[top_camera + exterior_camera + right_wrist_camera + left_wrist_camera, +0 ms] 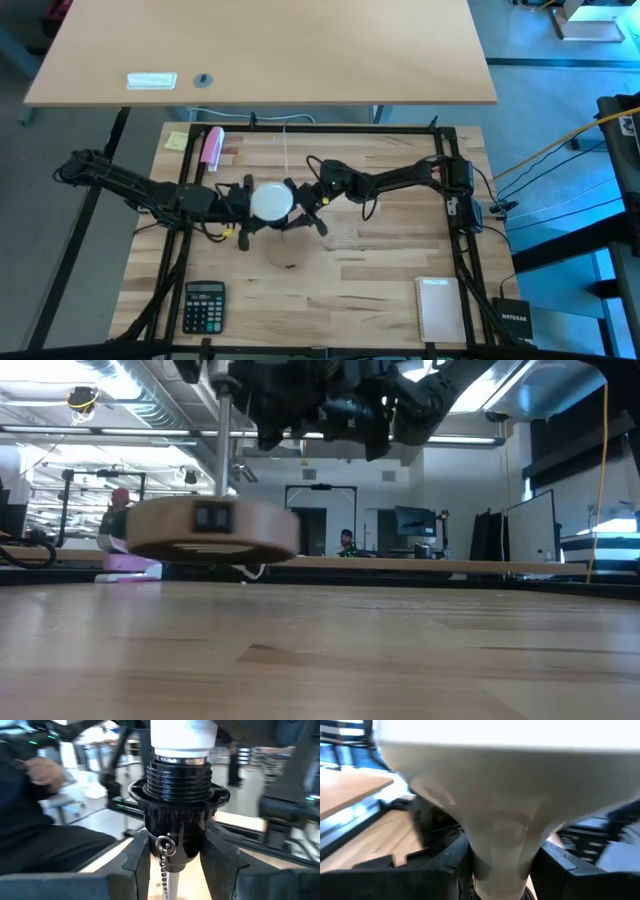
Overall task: Screw lightbulb
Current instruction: Insert the lightbulb into the desk lamp
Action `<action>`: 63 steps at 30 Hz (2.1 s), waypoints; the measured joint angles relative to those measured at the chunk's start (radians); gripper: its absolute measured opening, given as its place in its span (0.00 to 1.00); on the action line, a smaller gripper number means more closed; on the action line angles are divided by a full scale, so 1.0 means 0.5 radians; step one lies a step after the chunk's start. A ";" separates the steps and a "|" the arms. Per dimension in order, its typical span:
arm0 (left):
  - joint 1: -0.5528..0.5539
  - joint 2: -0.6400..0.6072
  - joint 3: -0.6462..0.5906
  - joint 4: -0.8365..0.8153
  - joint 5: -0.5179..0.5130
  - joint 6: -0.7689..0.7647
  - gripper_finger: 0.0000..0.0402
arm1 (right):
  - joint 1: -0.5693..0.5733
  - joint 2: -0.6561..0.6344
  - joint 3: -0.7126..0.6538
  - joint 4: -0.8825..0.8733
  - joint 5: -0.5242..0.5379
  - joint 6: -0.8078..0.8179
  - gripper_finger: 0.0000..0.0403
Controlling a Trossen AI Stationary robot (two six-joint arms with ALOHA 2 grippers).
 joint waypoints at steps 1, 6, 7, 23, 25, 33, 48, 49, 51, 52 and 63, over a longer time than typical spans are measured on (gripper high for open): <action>0.000 0.000 -0.001 0.020 0.044 0.015 0.34 | 0.000 0.000 0.001 0.012 -0.052 0.015 0.34; 0.005 0.007 -0.002 0.071 0.175 0.118 0.34 | 0.000 0.000 0.005 0.033 -0.268 0.062 0.34; 0.007 0.015 -0.002 0.083 0.187 0.142 0.34 | -0.002 0.000 0.005 0.038 -0.305 0.076 0.34; 0.071 0.113 -0.011 0.151 0.313 0.298 0.45 | 0.001 -0.082 0.005 -0.204 0.021 -0.065 0.32; 0.070 0.105 -0.011 0.124 0.311 0.301 0.47 | 0.000 -0.084 0.009 -0.206 0.122 -0.081 0.30; 0.069 0.100 -0.012 0.095 0.327 0.299 0.53 | -0.004 -0.089 0.010 -0.228 0.216 -0.113 0.14; 0.066 0.101 -0.010 -0.081 0.295 0.298 0.53 | -0.009 -0.089 0.008 -0.349 0.327 -0.109 0.25; 0.066 0.101 -0.010 -0.106 0.284 0.299 0.53 | -0.009 -0.090 0.008 -0.371 0.352 -0.109 0.27; 0.066 0.101 -0.008 -0.163 0.260 0.292 0.53 | -0.009 -0.089 0.008 -0.409 0.387 -0.108 0.30; 0.066 0.101 -0.008 -0.198 0.247 0.285 0.53 | -0.009 -0.090 0.007 -0.430 0.400 -0.108 0.31; 0.066 0.094 0.002 -0.382 0.190 0.141 0.53 | -0.011 -0.089 0.005 -0.490 0.544 -0.110 0.44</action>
